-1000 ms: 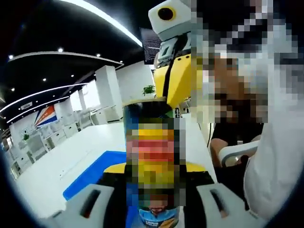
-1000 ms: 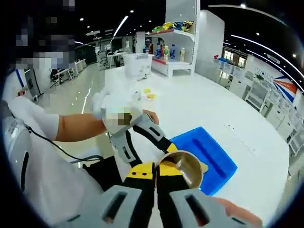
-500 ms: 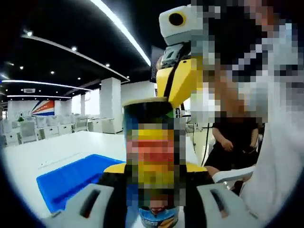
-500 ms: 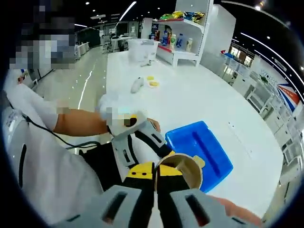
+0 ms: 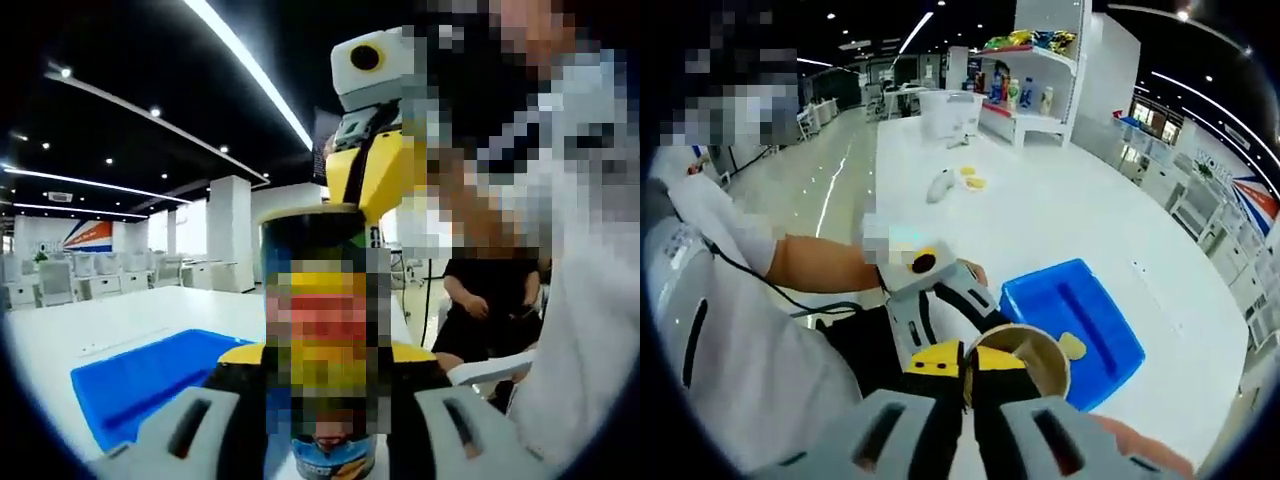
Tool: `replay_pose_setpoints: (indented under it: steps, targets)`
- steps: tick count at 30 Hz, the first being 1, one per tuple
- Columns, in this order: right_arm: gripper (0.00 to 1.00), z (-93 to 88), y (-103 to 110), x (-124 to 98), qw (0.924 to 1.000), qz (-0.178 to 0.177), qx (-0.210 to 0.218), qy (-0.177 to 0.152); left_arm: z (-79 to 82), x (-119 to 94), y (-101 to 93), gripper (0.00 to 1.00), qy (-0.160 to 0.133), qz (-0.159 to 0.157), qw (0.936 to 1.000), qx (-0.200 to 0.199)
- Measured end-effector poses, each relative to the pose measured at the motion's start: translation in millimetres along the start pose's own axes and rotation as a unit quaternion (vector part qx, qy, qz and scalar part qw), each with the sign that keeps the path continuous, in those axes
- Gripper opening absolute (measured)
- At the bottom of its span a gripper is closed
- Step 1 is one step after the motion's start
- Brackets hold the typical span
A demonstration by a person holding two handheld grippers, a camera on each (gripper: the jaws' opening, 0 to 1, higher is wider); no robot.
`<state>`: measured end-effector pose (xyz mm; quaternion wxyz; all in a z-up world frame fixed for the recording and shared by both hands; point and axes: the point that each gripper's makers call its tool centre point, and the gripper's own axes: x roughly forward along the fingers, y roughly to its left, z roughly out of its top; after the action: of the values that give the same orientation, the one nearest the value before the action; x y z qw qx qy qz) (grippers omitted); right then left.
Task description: Open the lid of the chip container on the table, take out the chips, place them into the box in front of the container, and close the lid
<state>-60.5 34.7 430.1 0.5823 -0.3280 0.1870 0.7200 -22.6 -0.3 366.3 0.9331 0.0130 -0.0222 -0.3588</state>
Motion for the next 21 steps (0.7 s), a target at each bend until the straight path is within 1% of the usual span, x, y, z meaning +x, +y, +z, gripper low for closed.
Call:
replay_pose_setpoints:
  steps: [2,3,5,6,7,8,9,11,12,13,14,15,16,17,18,19,20,21]
  targets:
    - [0.04,1.1,2.8,0.7,0.9998,0.001,-0.017,-0.01,-1.0,-1.5,-0.2,0.44,-0.006,-0.003,1.0,0.001]
    - [0.04,3.9,3.0,1.2,0.9993,-0.001,-0.032,-0.02,-0.7,-1.4,-0.3,0.44,-0.01,-0.003,0.9999,0.002]
    - [0.05,1.6,4.8,-1.6,0.9988,-0.006,-0.044,-0.021,0.1,-0.6,-0.8,0.44,-0.008,-0.002,0.9999,0.008]
    - [0.05,4.5,5.2,-3.2,0.9969,-0.005,-0.071,-0.032,0.1,-1.3,-0.7,0.44,-0.007,-0.003,0.9999,0.009]
    - [0.05,7.2,4.0,-5.4,0.9954,-0.011,-0.083,-0.045,-0.3,-1.6,-0.4,0.44,-0.006,-0.004,0.9999,0.01]
    - [0.06,5.6,3.7,-6.6,0.9959,-0.012,-0.079,-0.042,-0.4,-1.8,0.0,0.44,-0.007,-0.005,0.9999,0.01]
    - [0.07,6.8,2.9,-9.6,0.9958,-0.013,-0.077,-0.047,-0.6,-1.9,0.5,0.44,-0.01,-0.007,0.9999,0.008]
    - [0.15,17.5,7.5,-17.3,0.9932,-0.005,-0.076,-0.089,-0.3,-2.3,0.8,0.45,-0.014,-0.008,0.9998,0.008]
    - [0.17,22.0,8.5,-22.3,0.9914,-0.004,-0.078,-0.105,-0.1,-2.2,0.8,0.45,-0.015,-0.009,0.9998,0.008]
    - [0.17,27.9,10.1,-31.0,0.9882,-0.007,-0.079,-0.131,0.0,-2.4,0.6,0.45,-0.016,-0.009,0.9998,0.008]
    - [0.17,32.6,7.7,-38.0,0.9857,-0.018,-0.075,-0.15,0.0,-2.4,0.7,0.45,-0.017,-0.009,0.9998,0.007]
    - [0.18,39.4,2.9,-46.5,0.9798,-0.04,-0.085,-0.177,0.0,-2.5,0.8,0.45,-0.019,-0.009,0.9998,0.007]
    - [0.18,45.6,-2.0,-56.2,0.9712,-0.064,-0.1,-0.207,0.2,-2.6,0.6,0.45,-0.02,-0.009,0.9997,0.007]
    - [0.18,50.8,-8.6,-70.9,0.9576,-0.096,-0.112,-0.248,0.4,-2.5,0.4,0.45,-0.02,-0.01,0.9997,0.008]
    - [0.19,51.2,-13.5,-80.4,0.9501,-0.112,-0.105,-0.272,0.6,-2.6,0.1,0.45,-0.02,-0.01,0.9997,0.009]
    - [0.21,47.4,-22.5,-93.4,0.9394,-0.137,-0.086,-0.302,0.7,-2.6,-0.1,0.45,-0.02,-0.01,0.9997,0.01]
    - [0.22,42.7,-27.8,-100.3,0.9338,-0.149,-0.081,-0.315,0.7,-2.7,-0.3,0.45,-0.02,-0.011,0.9997,0.01]
    - [0.22,30.4,-34.8,-106.2,0.9317,-0.16,-0.068,-0.319,0.7,-2.7,-0.6,0.45,-0.02,-0.011,0.9997,0.01]
